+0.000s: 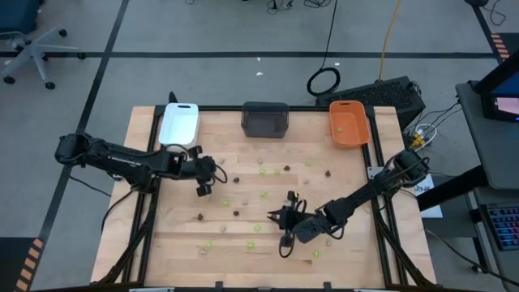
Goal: Sort Halloween decoration
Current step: Put the green toy spider into the orange bin
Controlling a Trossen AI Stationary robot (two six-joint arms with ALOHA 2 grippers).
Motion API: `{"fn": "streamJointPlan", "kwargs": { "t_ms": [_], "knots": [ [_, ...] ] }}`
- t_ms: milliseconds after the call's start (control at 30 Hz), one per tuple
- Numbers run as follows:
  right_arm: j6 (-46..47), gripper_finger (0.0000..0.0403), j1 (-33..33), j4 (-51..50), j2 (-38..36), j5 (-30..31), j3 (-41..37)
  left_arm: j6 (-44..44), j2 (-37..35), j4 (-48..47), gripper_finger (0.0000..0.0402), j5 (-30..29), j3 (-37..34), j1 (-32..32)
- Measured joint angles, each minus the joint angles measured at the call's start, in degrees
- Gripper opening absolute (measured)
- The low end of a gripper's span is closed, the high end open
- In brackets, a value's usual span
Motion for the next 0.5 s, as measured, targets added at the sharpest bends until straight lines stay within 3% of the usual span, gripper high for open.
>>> {"fn": "streamJointPlan", "kwargs": {
  "t_ms": [500],
  "knots": [
    [-0.41,0.0042,-0.02,0.21,0.0,0.01,0.0,6.53,10.1,0.99,0.0114,9.53,0.0,7.93]
  ]
}}
